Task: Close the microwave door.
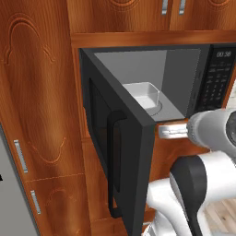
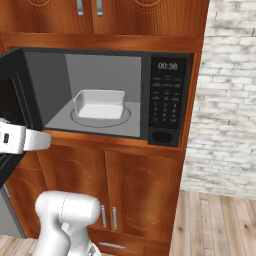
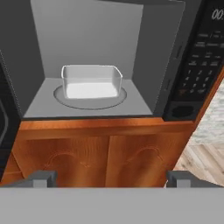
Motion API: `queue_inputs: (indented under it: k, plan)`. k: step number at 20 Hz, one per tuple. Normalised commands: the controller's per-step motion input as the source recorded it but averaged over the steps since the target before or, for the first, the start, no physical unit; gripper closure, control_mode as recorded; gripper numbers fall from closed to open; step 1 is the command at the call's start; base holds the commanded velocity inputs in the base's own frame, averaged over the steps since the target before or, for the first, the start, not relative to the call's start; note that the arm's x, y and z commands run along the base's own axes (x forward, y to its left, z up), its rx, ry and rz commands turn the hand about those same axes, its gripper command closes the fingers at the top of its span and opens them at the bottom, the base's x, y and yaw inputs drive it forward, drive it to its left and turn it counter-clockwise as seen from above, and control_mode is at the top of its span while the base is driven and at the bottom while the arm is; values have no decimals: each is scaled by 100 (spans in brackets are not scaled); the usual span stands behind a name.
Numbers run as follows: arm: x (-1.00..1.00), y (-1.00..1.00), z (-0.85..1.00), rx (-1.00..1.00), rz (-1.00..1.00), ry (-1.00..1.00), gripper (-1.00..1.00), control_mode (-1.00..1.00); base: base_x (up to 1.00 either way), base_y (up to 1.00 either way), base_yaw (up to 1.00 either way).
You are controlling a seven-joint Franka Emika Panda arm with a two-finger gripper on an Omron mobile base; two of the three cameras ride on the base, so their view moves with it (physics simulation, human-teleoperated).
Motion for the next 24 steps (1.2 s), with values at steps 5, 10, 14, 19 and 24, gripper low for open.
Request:
queue_inputs:
  k: [5, 10, 14, 19, 24]
  plan:
    - [-100, 0, 0, 0, 0, -37, -100, -100, 0, 0, 0]
    - [-100, 5, -6, -1, 0, -44, -100, -100, 0, 0, 0]
    - [-100, 28, -7, -1, 0, -43, -100, -100, 0, 0, 0]
    - [-99, 59, -5, -8, -7, -30, -100, -100, 0, 0, 0]
    - [-63, 77, -7, -10, -22, -7, -100, -100, 0, 0, 0]
